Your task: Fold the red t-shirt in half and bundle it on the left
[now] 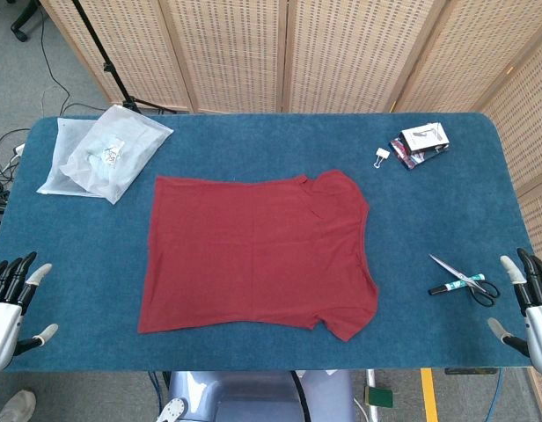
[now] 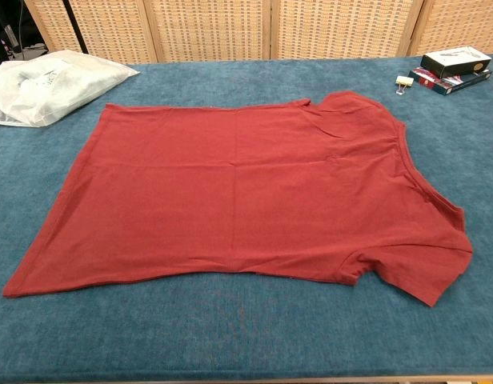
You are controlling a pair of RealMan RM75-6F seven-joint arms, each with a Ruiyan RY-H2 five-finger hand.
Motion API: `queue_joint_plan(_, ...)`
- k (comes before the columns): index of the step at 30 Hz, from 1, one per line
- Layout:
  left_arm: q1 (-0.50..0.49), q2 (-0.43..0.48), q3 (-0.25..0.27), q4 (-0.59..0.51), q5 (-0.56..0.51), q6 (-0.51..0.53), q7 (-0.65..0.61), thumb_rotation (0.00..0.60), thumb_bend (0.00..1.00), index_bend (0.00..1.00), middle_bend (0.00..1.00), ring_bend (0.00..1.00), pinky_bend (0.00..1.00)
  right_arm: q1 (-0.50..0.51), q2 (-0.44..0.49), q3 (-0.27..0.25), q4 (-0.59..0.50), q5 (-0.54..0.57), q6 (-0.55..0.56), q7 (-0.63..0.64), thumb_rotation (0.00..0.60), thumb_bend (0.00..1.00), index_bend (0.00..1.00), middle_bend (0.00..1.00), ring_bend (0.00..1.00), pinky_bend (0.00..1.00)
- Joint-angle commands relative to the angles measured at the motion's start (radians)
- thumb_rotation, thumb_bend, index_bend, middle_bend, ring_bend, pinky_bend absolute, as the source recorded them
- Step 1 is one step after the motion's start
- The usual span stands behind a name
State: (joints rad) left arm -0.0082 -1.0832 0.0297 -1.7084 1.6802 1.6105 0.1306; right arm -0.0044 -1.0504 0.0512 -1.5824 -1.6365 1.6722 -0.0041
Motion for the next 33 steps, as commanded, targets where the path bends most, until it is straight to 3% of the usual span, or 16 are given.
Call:
queue_joint_plan(1,0.001,0.002,0.001,-0.001,0.0,0.0,-0.003,0.6,0.0,0.0,0.0,0.0,0.0,0.001,0.007,-0.006,-0.008,-0.002,-0.011,-0.002,0.6,0.0,0.0,0.0,0.0,0.0)
queue_joint_plan(14,-0.011,-0.001,-0.005,-0.011,-0.01,-0.025,0.011,0.6,0.0,0.0,0.0,0.0,0.0,0.055,0.003,-0.073,0.017,-0.131,-0.097,0.034,0.6,0.0,0.0,0.0,0.0,0.0)
queue_joint_plan(24,-0.016,-0.007,-0.015,-0.015,-0.029,-0.032,0.021,0.6,0.0,0.0,0.0,0.0,0.0,0.17,-0.133,-0.107,0.158,-0.269,-0.207,0.039,0.6,0.0,0.08,0.0,0.0,0.0)
queue_joint_plan(33,-0.02,-0.016,-0.02,-0.012,-0.042,-0.043,0.036,0.6,0.0,0.0,0.0,0.0,0.0,0.232,-0.204,-0.106,0.146,-0.273,-0.302,-0.047,0.6,0.0,0.13,0.0,0.0,0.0)
